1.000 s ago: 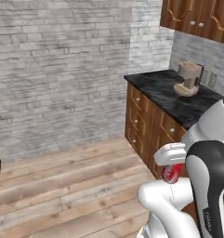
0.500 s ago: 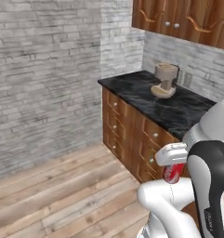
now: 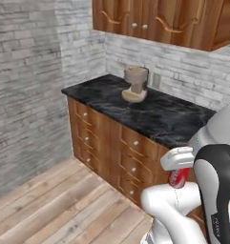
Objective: Four empty soda cans are scattered around the kitchen. Gather all the cans and cluster them next to the stove for recycling.
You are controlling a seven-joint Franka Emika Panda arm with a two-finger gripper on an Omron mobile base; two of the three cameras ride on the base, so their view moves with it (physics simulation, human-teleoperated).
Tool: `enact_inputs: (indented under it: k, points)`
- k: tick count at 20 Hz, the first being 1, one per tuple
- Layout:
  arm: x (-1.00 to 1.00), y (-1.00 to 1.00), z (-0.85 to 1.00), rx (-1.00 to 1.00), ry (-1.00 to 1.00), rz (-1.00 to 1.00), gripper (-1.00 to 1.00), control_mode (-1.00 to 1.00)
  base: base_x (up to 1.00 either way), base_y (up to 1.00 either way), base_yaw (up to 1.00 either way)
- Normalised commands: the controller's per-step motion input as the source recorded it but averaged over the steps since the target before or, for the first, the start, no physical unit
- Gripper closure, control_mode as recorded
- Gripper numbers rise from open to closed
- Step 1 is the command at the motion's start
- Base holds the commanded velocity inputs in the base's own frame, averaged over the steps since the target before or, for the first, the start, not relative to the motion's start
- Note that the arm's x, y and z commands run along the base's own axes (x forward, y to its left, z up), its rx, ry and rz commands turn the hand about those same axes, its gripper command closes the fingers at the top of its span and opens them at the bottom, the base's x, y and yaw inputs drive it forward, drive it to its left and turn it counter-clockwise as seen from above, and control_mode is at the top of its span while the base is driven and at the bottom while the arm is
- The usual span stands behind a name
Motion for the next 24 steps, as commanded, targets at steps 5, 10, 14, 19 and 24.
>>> enact_inputs:
  k: [5, 10, 14, 19, 24]
  points:
    - [0.00, 0.00, 0.00, 0.00, 0.00, 0.00, 1.00, 1.00, 0.64, 0.16, -0.49]
    - [0.00, 0.00, 0.00, 0.00, 0.00, 0.00, 1.00, 1.00, 0.73, 0.33, -0.41]
    - [0.00, 0.00, 0.00, 0.00, 0.00, 0.00, 1.00, 1.00, 0.61, 0.29, -0.37]
    - [0.00, 0.00, 0.00, 0.00, 0.00, 0.00, 1.00, 1.00, 0.57, 0.25, -0.37]
    - [0.00, 0.00, 0.00, 0.00, 0.00, 0.00, 1.00, 1.00, 0.27, -0.18, -0.38]
